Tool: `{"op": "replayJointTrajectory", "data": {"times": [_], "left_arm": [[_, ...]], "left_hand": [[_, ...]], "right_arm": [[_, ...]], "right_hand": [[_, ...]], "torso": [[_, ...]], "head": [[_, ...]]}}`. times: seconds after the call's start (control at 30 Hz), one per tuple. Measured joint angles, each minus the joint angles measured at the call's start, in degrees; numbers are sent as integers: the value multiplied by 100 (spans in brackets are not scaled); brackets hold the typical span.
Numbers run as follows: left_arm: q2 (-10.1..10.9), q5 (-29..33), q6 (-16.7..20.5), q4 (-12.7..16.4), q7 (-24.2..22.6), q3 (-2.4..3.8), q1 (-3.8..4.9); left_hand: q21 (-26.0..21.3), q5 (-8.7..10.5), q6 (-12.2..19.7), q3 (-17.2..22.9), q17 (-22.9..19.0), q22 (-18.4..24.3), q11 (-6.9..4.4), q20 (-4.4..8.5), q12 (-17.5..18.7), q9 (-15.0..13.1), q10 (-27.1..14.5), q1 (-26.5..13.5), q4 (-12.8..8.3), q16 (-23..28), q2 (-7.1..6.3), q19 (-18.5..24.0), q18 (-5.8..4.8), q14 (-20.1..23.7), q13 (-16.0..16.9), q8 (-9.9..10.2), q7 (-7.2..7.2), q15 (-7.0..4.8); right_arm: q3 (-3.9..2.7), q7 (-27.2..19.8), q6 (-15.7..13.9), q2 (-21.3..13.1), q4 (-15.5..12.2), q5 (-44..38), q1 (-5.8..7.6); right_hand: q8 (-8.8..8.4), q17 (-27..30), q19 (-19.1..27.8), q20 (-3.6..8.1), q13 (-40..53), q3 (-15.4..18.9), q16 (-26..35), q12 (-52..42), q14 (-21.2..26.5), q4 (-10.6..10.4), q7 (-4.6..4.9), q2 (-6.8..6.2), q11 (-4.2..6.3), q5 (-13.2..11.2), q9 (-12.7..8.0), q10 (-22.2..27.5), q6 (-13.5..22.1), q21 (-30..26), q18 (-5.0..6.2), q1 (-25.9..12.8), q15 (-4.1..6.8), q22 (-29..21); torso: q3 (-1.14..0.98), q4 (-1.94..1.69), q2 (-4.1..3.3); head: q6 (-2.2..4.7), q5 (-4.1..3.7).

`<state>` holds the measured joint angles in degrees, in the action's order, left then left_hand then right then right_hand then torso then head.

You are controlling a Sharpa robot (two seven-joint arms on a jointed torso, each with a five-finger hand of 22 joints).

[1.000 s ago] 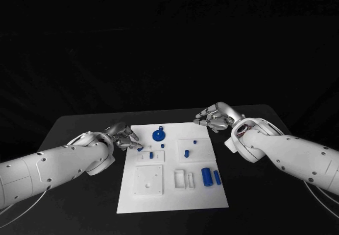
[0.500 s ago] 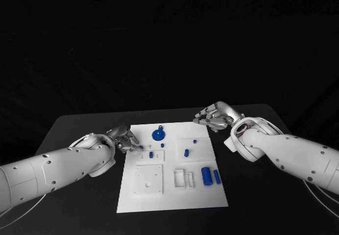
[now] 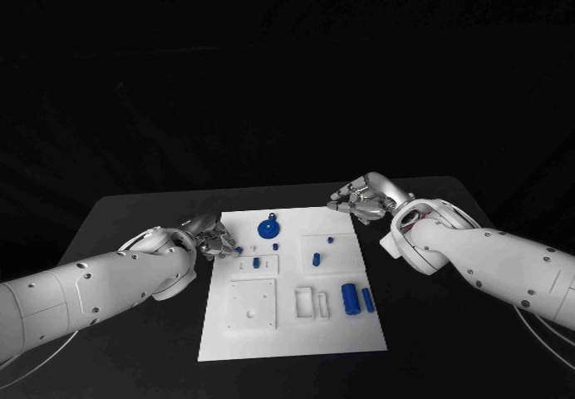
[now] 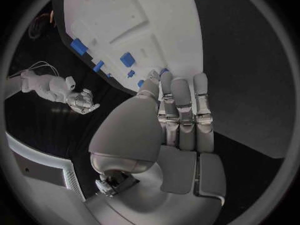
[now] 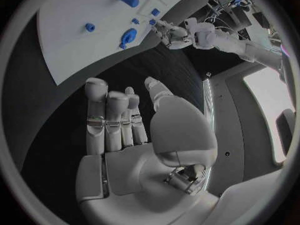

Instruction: Assemble the parts on the task board

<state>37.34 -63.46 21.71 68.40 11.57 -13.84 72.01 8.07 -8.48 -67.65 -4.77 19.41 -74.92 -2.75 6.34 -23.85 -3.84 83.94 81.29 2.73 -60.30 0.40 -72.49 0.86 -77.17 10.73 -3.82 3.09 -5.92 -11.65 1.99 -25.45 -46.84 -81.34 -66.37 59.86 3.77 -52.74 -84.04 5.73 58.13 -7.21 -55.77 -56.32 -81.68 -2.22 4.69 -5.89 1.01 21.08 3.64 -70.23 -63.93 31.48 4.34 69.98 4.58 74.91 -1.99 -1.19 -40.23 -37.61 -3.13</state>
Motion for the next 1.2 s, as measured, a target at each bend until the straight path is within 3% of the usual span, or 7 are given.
{"op": "replayJointTrajectory", "data": {"times": [0.3, 0.63, 1.0, 1.2], "left_arm": [[-29, -14, -71, -33, 0, 0, -31], [-43, -21, -133, -38, -14, -1, -44], [-63, -23, -139, -77, -16, 0, -47], [-94, -25, -160, -110, 3, 0, -48]], "left_hand": [[0, -243, -57, -87, 14, 1, 0, 0, 0, 0, 0, 132, -182, 0, 132, 0, -1, 0, 14, 0, -16, 0], [23, -286, -93, -135, 19, 1, 0, 0, 0, -1, 0, 145, -227, 0, 145, 0, 0, 0, 13, 0, -13, 0], [23, -286, -18, -184, 18, -1, 0, 0, 0, -1, 0, 80, -178, 0, 148, 1, 0, 0, 13, 0, 16, 0], [23, -286, 21, -187, 18, -3, 0, 0, 0, -1, 0, 17, -20, 0, 210, 1, 0, 0, 20, 0, 17, 0]], "right_arm": [[0, 0, 6, 0, -1, 1, -4], [0, -2, 11, 1, -1, 1, -7], [0, -3, 17, 1, -2, 1, -10], [0, -3, 19, 1, -3, 2, -10]], "right_hand": [[0, 0, 0, 0, 0, 0, 0, 0, 0, 0, 0, 0, 0, 0, 0, 0, 0, 0, 0, 0, 0, 0], [0, 1, 0, 0, 0, 0, 0, 0, 0, 0, 0, 0, 0, 0, 0, 0, 0, 0, 0, 0, 0, 0], [0, 1, 0, 0, 3, 0, 0, 0, 0, 0, 0, 0, 0, 0, 0, 0, 0, 0, 0, 0, 0, 0], [0, 1, 0, 0, 8, 0, 0, 0, 0, 0, 0, 0, 0, 0, 0, 0, 0, 0, 0, 0, 0, 0]], "torso": [[-2, 2, 1], [-2, -1, 3], [-2, -1, 3], [-2, -1, 2]], "head": [[-7, 0], [-16, -15], [-9, -21], [-9, -21]]}}
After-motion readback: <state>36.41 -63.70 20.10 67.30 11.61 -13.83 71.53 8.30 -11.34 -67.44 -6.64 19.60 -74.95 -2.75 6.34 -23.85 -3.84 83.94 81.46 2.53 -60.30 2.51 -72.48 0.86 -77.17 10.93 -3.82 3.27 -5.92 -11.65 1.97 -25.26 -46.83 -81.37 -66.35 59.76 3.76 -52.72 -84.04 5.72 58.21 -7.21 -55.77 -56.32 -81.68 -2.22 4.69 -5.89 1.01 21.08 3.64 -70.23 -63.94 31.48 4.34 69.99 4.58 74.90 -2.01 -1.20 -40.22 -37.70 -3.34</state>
